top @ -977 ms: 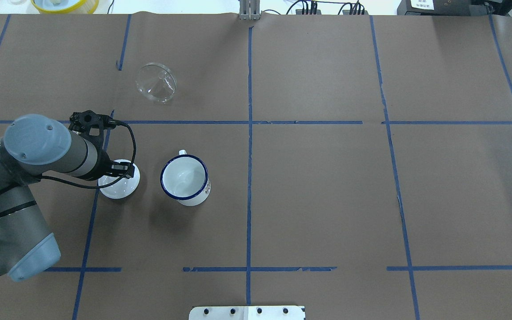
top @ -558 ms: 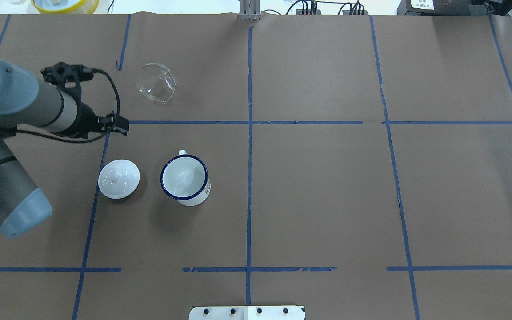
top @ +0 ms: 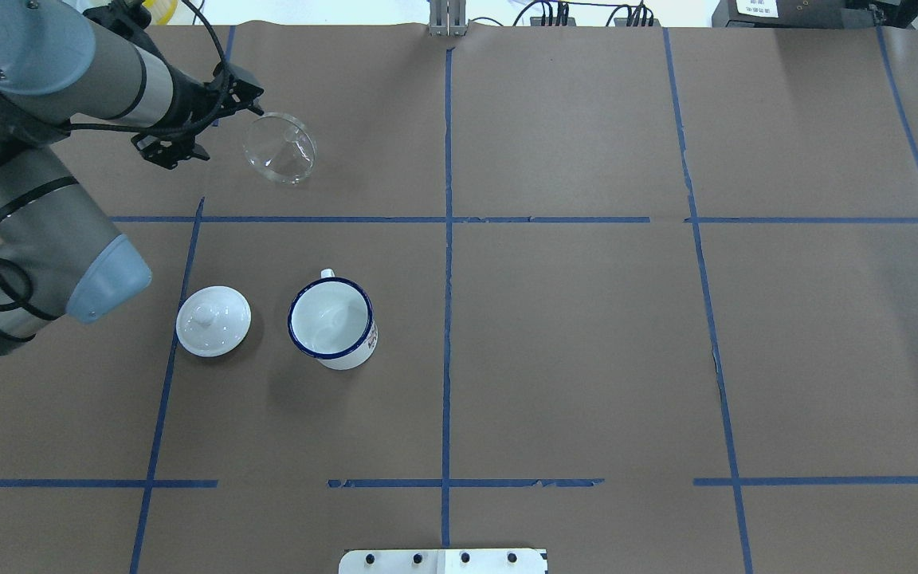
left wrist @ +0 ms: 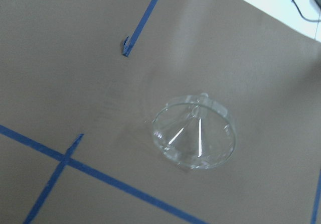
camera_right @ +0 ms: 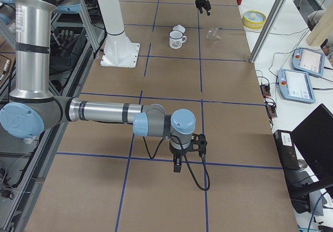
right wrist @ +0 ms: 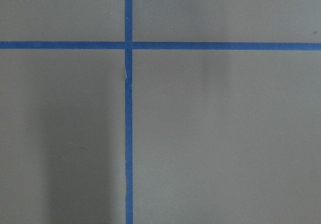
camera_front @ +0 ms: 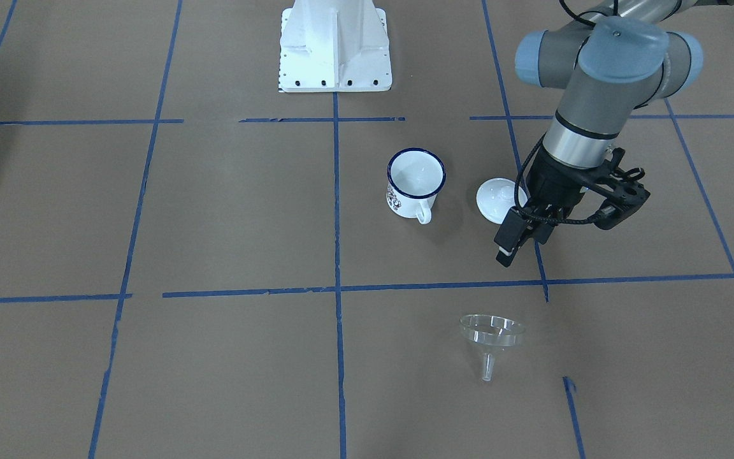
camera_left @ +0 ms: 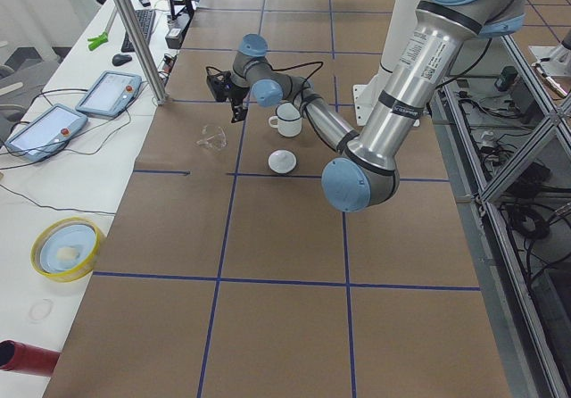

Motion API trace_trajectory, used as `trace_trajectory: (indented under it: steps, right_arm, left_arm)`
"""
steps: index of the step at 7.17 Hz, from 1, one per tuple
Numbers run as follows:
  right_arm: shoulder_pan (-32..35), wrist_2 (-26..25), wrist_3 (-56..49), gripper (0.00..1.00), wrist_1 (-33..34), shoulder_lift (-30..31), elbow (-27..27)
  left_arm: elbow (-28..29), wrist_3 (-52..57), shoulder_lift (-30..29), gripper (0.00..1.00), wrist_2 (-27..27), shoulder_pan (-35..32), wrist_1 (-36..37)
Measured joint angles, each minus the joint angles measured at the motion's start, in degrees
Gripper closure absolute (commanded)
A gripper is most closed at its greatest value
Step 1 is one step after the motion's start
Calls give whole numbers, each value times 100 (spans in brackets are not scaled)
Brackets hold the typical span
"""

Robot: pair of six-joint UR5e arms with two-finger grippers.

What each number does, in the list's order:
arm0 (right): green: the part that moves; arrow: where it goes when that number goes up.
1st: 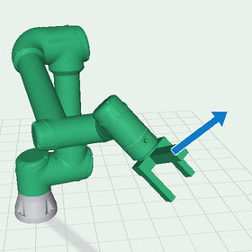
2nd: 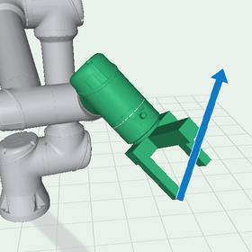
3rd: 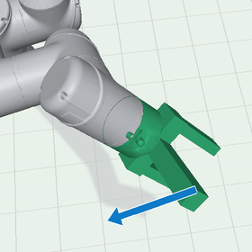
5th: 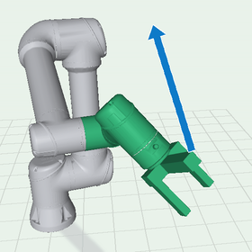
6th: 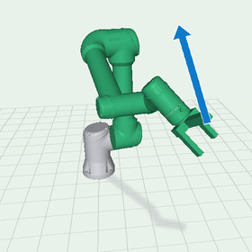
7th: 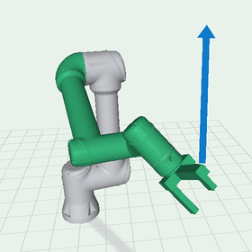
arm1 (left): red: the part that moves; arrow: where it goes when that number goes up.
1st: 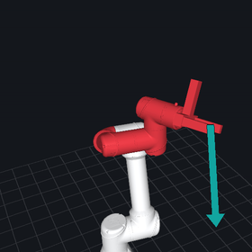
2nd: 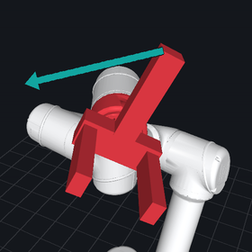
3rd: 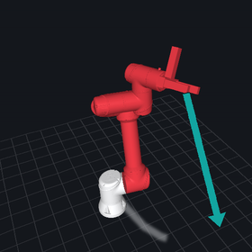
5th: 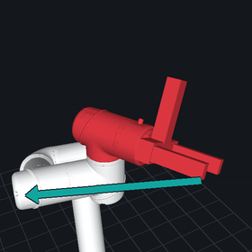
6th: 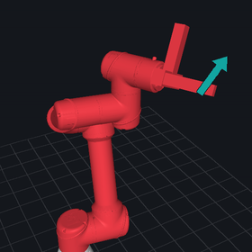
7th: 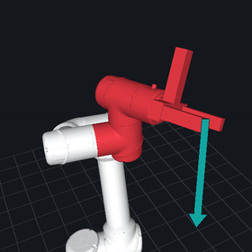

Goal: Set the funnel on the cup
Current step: 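Move the left gripper to the clear glass funnel, then grasp the glass funnel rim with the left gripper and lift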

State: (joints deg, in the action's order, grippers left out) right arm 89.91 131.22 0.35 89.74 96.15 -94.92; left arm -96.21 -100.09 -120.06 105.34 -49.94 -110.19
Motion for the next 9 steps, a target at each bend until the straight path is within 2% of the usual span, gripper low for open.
trace_trajectory:
  steps: [2,4,7,8,9]
  right_arm:
    - [0,0,0,0,0,0,0]
    - [0,0,0,0,0,0,0]
    - [0,0,0,0,0,0,0]
    - [0,0,0,0,0,0,0]
    - [0,0,0,0,0,0,0]
  left_arm:
    - [934,-945,-499,0,-615,276,-434]
    - [1441,-1124,-670,0,-880,453,-630]
    - [2061,-1160,-815,14,-1056,484,-1162]
    - [2252,-1161,-824,27,-1168,485,-1357]
    - [2449,-1157,-830,72,-1227,485,-1574]
